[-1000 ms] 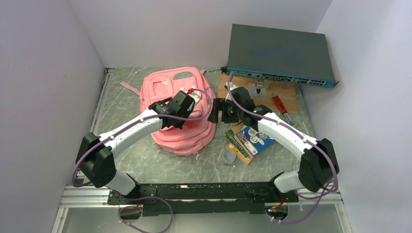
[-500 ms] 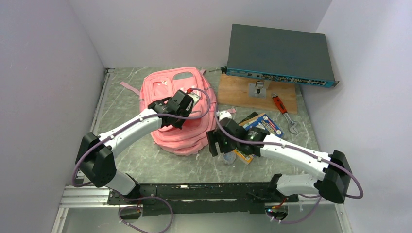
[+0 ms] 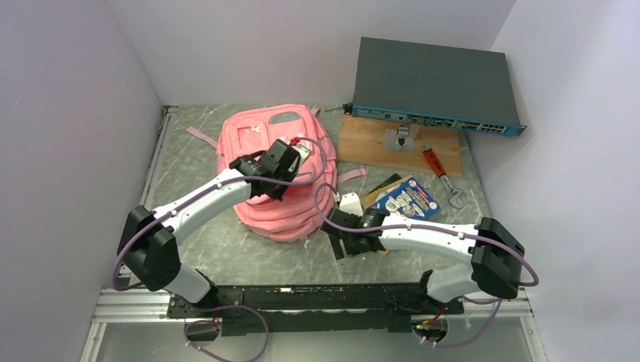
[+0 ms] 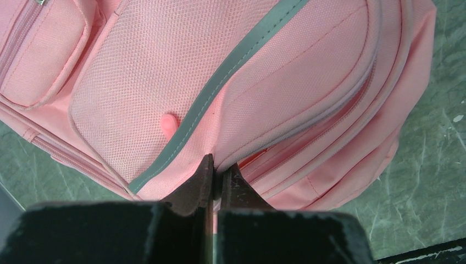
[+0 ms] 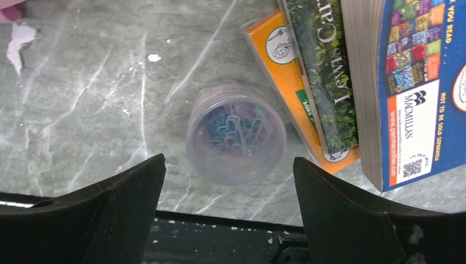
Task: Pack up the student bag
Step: Unzip the student bag at the center of the board, then pick up the stationery from the center of the board.
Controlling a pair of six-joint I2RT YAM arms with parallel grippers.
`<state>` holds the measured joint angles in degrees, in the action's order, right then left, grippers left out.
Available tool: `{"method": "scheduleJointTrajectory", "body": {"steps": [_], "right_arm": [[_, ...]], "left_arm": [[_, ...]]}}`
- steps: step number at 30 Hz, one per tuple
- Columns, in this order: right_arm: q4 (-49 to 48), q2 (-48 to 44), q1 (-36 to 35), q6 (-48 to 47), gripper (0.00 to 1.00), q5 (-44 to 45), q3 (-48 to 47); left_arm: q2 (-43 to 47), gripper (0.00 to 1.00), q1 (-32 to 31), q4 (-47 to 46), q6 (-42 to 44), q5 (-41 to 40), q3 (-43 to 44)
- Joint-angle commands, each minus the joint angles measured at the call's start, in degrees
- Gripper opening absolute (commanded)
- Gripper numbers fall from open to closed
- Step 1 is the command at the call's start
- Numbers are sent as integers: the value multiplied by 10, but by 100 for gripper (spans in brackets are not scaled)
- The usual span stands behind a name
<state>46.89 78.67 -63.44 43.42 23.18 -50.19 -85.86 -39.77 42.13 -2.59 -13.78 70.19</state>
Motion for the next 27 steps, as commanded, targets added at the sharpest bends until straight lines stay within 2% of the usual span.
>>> {"method": "scheduleJointTrajectory", "body": {"steps": [1, 4, 7, 14, 20, 23, 27], "right_arm": [[-13, -3, -2, 40, 89, 46, 11], [-31, 9, -1, 49, 88, 52, 21], [-61, 7, -2, 59, 82, 66, 38], [-129, -33, -2, 37, 47, 75, 67], [-155, -68, -2, -10, 27, 76, 66], [-169, -86, -2, -36, 21, 69, 59], [-174, -88, -2, -59, 20, 53, 31]], "left_arm": [[15, 0, 5, 8, -15, 7, 20], [18, 0, 4, 6, -15, 17, 20], [23, 0, 4, 3, -15, 23, 18], [54, 0, 4, -20, -16, 22, 5], [85, 0, 4, -48, -16, 17, -10], [95, 0, 4, -58, -16, 11, -18], [104, 0, 4, -60, -15, 5, -19]]}}
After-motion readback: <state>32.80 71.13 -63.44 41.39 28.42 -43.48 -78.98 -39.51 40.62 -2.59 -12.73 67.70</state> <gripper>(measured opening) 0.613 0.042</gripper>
